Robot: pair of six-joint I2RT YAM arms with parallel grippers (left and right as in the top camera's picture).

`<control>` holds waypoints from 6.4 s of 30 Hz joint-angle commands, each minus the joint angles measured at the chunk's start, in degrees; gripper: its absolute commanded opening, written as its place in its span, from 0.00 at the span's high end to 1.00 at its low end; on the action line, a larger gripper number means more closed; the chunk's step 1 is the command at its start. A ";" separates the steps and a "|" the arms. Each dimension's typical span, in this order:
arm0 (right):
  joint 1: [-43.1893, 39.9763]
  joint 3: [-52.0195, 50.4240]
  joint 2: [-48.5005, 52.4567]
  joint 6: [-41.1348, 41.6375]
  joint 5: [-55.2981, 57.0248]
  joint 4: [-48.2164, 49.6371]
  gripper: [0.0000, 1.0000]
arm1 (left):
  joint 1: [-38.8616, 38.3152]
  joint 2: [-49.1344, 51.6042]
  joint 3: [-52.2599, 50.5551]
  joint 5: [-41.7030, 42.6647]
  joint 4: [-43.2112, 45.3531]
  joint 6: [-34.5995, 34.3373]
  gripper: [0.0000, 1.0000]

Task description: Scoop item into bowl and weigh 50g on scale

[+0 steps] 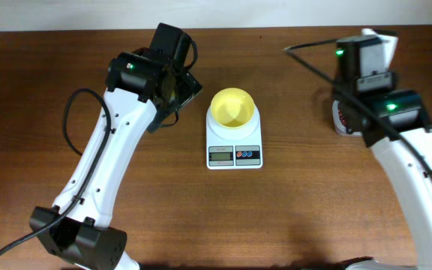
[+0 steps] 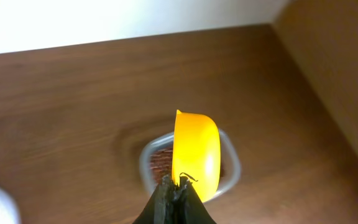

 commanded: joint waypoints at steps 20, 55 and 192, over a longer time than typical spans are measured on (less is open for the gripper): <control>-16.02 1.38 -0.35 1.33 -21.68 1.20 0.96 | -24.83 13.31 -0.96 -1.22 4.42 -9.27 1.00; -16.02 0.15 -0.20 1.33 -24.06 0.63 0.96 | -27.19 22.71 -9.94 -9.35 13.09 -21.49 1.00; -18.23 0.15 0.02 -5.75 -21.00 1.16 0.96 | -22.77 14.91 -25.20 -5.46 32.24 -42.03 1.00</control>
